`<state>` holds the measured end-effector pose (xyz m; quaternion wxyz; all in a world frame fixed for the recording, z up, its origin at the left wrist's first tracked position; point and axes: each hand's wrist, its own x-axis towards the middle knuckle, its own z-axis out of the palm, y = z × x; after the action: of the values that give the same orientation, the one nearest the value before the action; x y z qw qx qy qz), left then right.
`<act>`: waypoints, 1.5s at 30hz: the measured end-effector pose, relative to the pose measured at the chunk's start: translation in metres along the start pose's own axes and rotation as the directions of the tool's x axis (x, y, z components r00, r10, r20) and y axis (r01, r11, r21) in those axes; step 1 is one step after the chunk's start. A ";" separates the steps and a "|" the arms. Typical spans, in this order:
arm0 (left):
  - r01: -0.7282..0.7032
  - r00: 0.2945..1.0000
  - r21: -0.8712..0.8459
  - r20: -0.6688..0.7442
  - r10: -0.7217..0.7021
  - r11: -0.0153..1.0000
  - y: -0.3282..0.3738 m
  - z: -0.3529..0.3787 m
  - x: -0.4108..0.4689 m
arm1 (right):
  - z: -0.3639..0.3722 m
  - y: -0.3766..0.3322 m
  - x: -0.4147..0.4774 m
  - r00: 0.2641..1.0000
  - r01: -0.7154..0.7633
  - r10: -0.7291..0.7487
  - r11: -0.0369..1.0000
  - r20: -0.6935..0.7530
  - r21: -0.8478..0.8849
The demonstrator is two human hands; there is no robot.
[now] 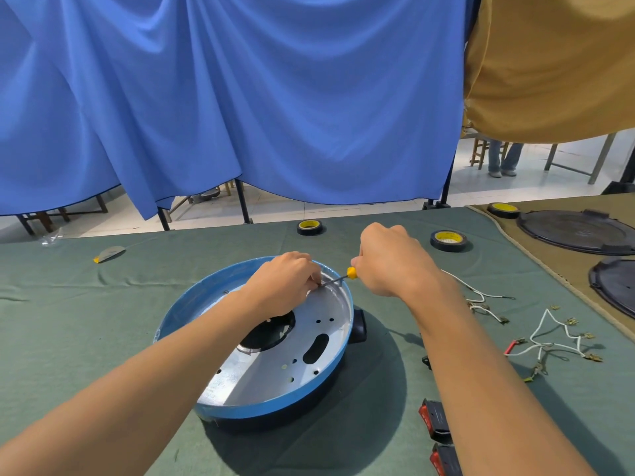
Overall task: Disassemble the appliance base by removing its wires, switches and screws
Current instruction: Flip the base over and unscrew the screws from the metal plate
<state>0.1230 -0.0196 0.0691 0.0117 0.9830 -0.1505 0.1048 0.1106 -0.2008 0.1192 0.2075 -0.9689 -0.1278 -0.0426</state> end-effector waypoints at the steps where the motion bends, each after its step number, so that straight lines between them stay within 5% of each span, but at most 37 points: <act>1: 0.000 1.000 0.021 -0.002 0.000 1.000 0.000 0.001 0.000 | 0.001 0.000 0.001 1.000 0.001 -0.001 1.000 -0.001 0.002; 10: -0.041 0.999 0.185 -0.014 0.044 0.982 0.006 0.012 -0.001 | -0.001 -0.002 -0.002 1.000 0.002 -0.002 1.000 0.002 0.005; 17: -0.050 0.998 0.102 0.029 0.047 0.994 0.003 0.014 0.006 | -0.004 -0.002 -0.006 1.000 0.008 -0.008 1.000 -0.001 0.012; 26: -0.008 0.994 0.129 -0.109 0.022 0.992 0.005 0.014 -0.003 | -0.004 -0.001 -0.003 1.000 0.007 -0.007 1.000 0.000 0.014; 31: -0.024 0.999 -0.027 -0.023 0.023 0.999 -0.002 0.004 0.000 | -0.003 0.001 -0.002 1.000 0.000 0.000 1.000 0.000 0.023; 45: 0.058 0.998 -0.038 0.007 -0.058 0.998 0.000 0.014 0.010 | -0.002 0.001 -0.001 1.000 0.001 -0.001 1.000 0.002 0.025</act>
<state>0.1353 -0.0232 0.0576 0.0328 0.9868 -0.1240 0.0985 0.1094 -0.2027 0.1201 0.2194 -0.9662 -0.1290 -0.0402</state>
